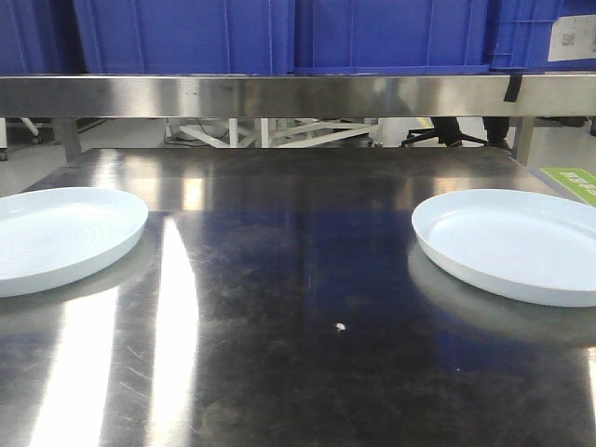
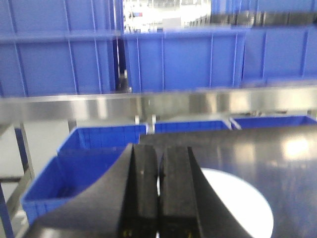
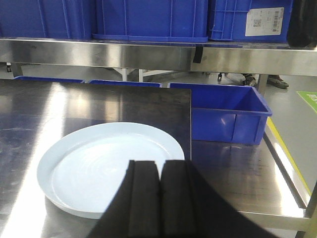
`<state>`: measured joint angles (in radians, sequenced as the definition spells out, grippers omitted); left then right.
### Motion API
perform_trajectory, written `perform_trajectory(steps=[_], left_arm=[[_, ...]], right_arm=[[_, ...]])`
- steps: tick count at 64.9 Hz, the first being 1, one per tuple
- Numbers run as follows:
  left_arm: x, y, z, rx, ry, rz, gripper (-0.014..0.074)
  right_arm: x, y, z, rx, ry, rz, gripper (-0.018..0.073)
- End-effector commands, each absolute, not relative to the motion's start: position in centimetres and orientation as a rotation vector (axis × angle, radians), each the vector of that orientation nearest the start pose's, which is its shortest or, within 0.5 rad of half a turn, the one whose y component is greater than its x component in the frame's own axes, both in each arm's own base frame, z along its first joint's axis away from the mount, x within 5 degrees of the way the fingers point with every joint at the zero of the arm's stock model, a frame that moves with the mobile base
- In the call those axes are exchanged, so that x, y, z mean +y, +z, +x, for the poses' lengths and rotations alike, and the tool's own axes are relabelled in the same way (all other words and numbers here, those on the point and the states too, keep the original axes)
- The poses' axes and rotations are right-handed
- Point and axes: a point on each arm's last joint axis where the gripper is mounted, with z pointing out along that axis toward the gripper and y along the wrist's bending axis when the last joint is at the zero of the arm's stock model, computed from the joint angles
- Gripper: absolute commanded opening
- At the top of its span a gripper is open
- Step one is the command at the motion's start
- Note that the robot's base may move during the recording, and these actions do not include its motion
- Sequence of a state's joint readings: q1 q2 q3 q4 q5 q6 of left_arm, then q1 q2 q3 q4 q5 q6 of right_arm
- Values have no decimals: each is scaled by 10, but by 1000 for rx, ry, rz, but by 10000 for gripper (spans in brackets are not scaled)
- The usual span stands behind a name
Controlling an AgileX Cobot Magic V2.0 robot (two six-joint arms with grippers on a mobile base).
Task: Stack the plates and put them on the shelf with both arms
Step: 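Reach the left gripper down and grasp the rim of the nearer white plate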
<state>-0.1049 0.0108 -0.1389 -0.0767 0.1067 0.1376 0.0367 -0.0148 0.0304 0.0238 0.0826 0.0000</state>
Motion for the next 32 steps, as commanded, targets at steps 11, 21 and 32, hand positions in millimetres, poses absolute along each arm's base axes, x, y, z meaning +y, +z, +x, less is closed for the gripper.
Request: perform_trajectory(steps=[11, 21, 32], left_arm=[[-8, 309, 59, 1584, -57, 149, 90], [-12, 323, 86, 1697, -62, 157, 90], [-17, 325, 130, 1855, -67, 165, 90]], right_arm=[[2, 206, 55, 1472, 42, -15, 52], [2, 206, 55, 1472, 42, -15, 52], [2, 206, 55, 1472, 42, -15, 52]])
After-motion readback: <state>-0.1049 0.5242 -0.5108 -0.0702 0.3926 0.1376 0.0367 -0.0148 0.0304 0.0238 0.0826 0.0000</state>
